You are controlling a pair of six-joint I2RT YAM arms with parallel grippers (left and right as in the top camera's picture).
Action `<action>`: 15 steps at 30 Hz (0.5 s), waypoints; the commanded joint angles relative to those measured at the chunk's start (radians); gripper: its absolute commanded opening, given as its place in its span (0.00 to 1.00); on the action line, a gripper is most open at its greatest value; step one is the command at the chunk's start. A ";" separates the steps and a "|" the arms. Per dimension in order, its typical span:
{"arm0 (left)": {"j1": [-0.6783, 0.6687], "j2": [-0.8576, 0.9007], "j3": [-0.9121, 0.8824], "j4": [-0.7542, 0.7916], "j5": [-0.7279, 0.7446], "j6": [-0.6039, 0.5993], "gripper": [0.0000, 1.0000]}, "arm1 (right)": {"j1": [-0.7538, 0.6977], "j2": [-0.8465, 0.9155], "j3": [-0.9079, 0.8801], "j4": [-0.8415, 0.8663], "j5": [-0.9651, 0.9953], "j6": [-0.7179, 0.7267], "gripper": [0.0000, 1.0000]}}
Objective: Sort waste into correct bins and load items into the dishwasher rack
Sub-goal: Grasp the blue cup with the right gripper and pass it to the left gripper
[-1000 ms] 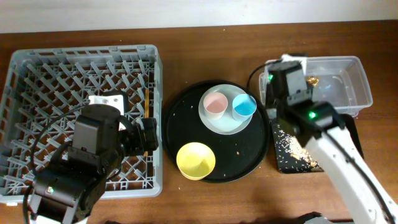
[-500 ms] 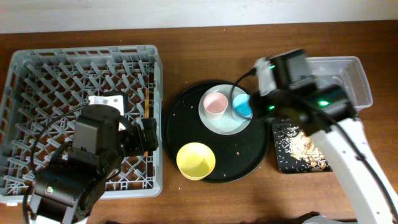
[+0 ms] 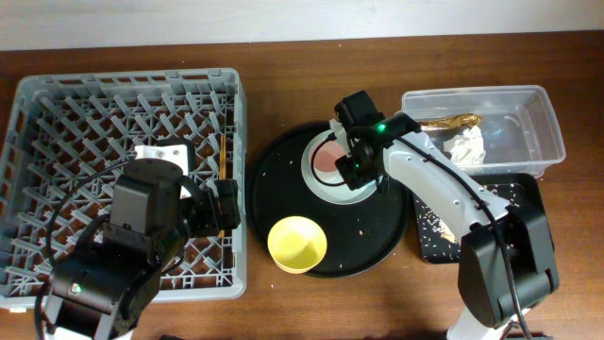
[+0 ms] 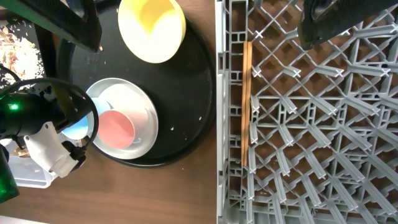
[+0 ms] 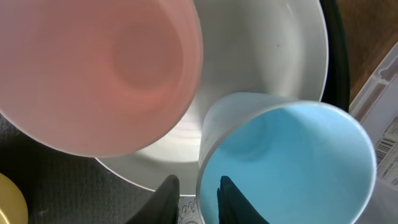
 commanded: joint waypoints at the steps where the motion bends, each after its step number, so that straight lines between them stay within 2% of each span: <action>1: 0.001 -0.003 0.006 0.002 -0.005 0.009 0.99 | 0.003 0.008 -0.003 -0.012 0.017 -0.003 0.23; 2: 0.001 -0.003 0.006 0.002 -0.005 0.009 0.99 | 0.003 0.008 -0.003 -0.023 0.017 -0.003 0.22; 3: 0.001 -0.003 0.006 0.002 -0.005 0.009 0.99 | 0.003 0.008 -0.003 -0.032 0.017 -0.003 0.07; 4: 0.001 -0.003 0.006 0.002 -0.005 0.009 0.99 | 0.003 0.008 -0.003 -0.033 0.017 -0.003 0.04; 7: 0.001 -0.003 0.006 0.002 -0.005 0.009 0.99 | 0.003 0.001 0.009 -0.067 0.016 -0.003 0.04; 9: 0.001 -0.003 0.006 0.002 -0.005 0.009 0.99 | 0.004 -0.037 0.112 -0.168 -0.012 -0.003 0.04; 13: 0.001 -0.003 0.006 0.002 -0.005 0.009 0.99 | -0.002 -0.255 0.405 -0.397 -0.209 -0.003 0.04; 15: 0.001 -0.003 0.006 0.002 -0.005 0.009 0.99 | -0.058 -0.393 0.430 -0.406 -0.402 -0.003 0.04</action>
